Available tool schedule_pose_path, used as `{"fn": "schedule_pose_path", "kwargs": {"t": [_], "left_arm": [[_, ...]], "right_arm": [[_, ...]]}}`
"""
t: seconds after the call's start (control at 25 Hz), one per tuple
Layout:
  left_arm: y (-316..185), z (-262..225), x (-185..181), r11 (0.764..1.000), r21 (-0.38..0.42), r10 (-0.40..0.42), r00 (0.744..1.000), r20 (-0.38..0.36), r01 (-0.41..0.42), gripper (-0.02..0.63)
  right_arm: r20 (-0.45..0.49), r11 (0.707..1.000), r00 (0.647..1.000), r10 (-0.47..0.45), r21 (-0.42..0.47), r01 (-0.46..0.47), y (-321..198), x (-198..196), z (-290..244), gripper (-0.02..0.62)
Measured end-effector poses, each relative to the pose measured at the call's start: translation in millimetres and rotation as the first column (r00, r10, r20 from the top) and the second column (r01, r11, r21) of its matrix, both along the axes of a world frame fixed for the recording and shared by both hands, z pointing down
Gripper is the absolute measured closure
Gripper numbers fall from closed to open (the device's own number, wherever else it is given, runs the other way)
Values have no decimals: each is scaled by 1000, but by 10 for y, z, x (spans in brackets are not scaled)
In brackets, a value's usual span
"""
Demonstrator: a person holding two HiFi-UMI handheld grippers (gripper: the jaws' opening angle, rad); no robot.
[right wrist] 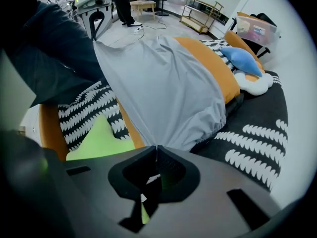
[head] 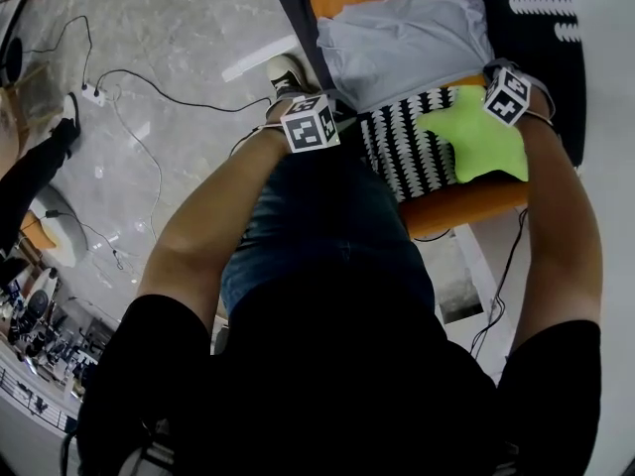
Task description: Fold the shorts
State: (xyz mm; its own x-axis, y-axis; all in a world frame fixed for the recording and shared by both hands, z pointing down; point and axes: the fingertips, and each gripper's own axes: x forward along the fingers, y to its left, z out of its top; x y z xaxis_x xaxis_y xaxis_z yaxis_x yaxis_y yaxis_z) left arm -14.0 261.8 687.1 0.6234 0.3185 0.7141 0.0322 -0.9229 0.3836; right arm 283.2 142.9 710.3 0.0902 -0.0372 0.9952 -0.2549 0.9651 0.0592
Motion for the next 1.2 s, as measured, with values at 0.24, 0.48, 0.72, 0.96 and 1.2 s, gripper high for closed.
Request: {"fn": "schedule_pose_path", "kwargs": {"t": [0.24,0.48,0.72,0.96,1.2], "left_arm": [[125,214,-73,999,-41,-5,999,47,7,582],[52,190,-292,999,-54,-5,997,80,10,566],[-297,-7,-386,999,-19,-35,995,95,37,551],[-660,-357,-323,999,10,-35,993,109,34,543],[-1049,-753,-284,999,35,-40,992,123,35,528]], "right_arm": [[4,993,993,116,-32,-116,93,40,171,555],[9,983,983,184,-18,-184,69,74,87,489],[52,950,950,308,27,-310,78,148,-163,474],[158,864,853,497,3,-503,278,120,-449,472],[320,703,661,679,-23,-711,273,68,-744,466]]}}
